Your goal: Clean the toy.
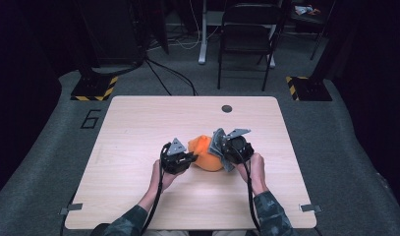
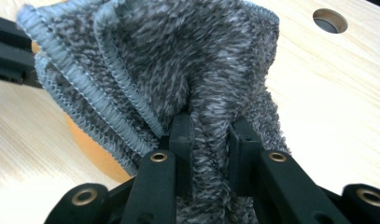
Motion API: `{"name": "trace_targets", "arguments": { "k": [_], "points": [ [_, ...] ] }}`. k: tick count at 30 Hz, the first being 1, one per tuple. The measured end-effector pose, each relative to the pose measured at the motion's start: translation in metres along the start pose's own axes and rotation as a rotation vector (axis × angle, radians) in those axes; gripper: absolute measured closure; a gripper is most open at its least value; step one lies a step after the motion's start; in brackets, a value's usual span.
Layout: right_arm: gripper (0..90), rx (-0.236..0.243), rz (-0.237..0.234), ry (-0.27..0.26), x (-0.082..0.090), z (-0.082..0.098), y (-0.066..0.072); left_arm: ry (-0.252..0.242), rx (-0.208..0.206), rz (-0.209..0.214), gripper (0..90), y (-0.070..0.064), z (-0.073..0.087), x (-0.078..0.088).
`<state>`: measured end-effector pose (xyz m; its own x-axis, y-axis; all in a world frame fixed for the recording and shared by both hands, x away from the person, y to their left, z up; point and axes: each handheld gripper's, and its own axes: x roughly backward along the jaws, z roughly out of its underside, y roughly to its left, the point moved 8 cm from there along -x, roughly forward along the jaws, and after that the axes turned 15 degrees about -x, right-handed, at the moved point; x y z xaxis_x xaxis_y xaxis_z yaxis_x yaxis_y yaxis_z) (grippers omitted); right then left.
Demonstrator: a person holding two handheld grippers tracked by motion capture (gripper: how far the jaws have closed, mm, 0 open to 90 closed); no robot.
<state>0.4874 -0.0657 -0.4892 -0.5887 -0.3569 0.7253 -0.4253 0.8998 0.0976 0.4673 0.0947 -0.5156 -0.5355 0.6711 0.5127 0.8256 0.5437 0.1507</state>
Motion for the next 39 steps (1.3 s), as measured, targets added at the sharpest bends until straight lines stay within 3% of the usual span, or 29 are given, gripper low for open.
{"name": "trace_targets", "arguments": {
  "k": [4,9,13,15,20,23,28,33,39],
  "points": [
    [74.8,-0.020,-0.007,0.001,-0.002,0.000,-0.004,0.007,-0.011,-0.005,71.2,0.003,-0.001,0.001],
    [74.7,-0.036,-0.003,0.005,-0.004,0.000,-0.009,0.056,-0.026,-0.013,50.4,0.006,0.005,-0.003],
    [74.8,-0.040,-0.003,0.005,-0.005,-0.001,-0.010,0.066,-0.075,-0.023,42.9,-0.002,0.007,-0.012],
    [74.8,-0.039,-0.003,0.010,-0.005,0.000,-0.010,0.053,-0.096,-0.031,45.9,-0.003,0.008,-0.014],
    [74.8,-0.038,-0.009,0.005,-0.004,-0.001,-0.009,0.043,-0.102,-0.066,70.6,-0.002,0.009,-0.014],
    [74.9,-0.039,-0.008,-0.003,-0.004,-0.001,-0.009,0.036,-0.090,-0.078,78.2,-0.003,0.008,-0.012],
    [74.9,-0.042,-0.003,-0.024,0.001,-0.003,-0.010,0.037,-0.084,-0.067,81.7,-0.004,0.004,-0.009],
    [74.9,-0.057,0.004,-0.042,0.007,-0.005,-0.013,0.019,-0.040,-0.035,82.0,-0.006,-0.006,0.002],
    [74.8,-0.071,0.003,-0.029,0.003,-0.005,-0.016,0.025,-0.032,-0.026,81.8,-0.007,-0.006,0.001]
  ]
}}
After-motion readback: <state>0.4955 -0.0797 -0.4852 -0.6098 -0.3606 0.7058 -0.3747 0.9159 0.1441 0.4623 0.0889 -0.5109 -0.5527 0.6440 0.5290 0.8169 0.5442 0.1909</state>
